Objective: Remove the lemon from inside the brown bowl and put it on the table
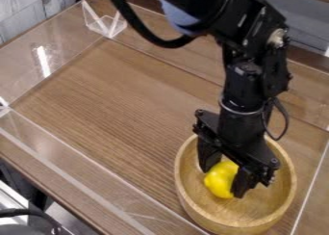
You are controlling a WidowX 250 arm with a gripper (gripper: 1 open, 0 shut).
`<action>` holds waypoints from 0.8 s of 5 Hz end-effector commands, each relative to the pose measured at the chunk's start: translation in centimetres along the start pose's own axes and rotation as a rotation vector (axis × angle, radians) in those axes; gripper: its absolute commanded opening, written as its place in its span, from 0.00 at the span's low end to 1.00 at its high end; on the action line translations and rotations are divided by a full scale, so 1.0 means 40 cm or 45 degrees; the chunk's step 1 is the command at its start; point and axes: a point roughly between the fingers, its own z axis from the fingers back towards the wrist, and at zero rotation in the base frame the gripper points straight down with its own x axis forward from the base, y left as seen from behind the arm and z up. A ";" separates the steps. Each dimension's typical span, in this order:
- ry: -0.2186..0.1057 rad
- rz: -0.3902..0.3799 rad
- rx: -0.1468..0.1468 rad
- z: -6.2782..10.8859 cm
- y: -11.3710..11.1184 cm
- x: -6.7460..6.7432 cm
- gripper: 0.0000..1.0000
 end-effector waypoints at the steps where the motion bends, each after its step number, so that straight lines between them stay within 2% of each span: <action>1: -0.078 -0.002 0.003 0.049 0.007 0.024 0.00; 3: -0.074 -0.014 0.010 0.057 0.014 0.024 0.00; 4: -0.069 -0.026 0.012 0.046 0.017 0.025 1.00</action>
